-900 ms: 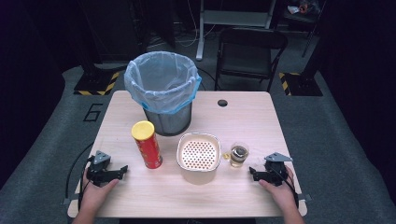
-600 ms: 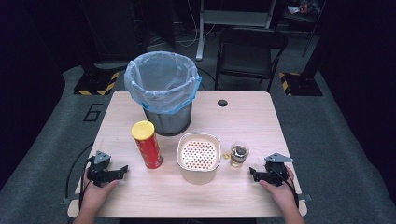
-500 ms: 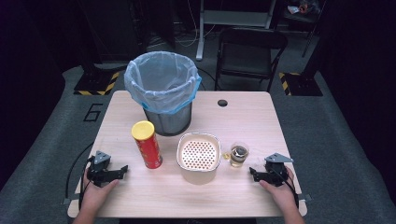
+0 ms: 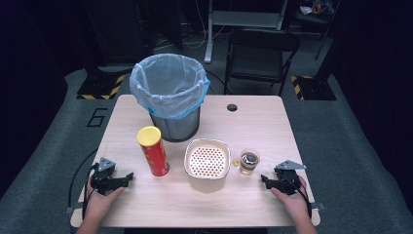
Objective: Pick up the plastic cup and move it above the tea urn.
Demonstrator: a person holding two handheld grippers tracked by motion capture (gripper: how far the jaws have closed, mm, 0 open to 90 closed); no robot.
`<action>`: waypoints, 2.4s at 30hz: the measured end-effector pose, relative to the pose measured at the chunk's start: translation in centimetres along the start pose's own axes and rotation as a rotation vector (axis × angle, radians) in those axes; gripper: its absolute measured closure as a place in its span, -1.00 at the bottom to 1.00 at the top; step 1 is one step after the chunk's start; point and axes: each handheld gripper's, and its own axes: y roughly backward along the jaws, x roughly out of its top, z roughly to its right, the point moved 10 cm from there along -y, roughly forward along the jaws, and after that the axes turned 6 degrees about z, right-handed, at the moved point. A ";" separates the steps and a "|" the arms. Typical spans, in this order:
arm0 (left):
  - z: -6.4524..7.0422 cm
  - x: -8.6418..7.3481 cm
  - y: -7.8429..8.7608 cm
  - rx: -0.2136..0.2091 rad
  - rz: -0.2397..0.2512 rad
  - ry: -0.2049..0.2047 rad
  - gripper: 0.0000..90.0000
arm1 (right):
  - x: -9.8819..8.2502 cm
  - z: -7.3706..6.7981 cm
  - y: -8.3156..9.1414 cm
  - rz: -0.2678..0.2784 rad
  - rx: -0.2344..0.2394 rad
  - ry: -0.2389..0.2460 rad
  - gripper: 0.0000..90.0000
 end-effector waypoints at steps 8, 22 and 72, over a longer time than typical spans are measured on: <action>0.0 0.0 0.0 0.001 -0.001 -0.002 -0.69 | 5.6 -2.7 4.0 0.089 0.063 -0.013 0.09; 0.1 0.0 0.0 -0.003 0.001 0.007 -0.69 | 14.8 -10.8 2.2 0.093 0.232 0.161 0.48; 0.0 0.0 0.0 -0.004 -0.002 -0.014 -0.69 | 12.8 -10.1 3.9 0.109 0.251 0.129 0.11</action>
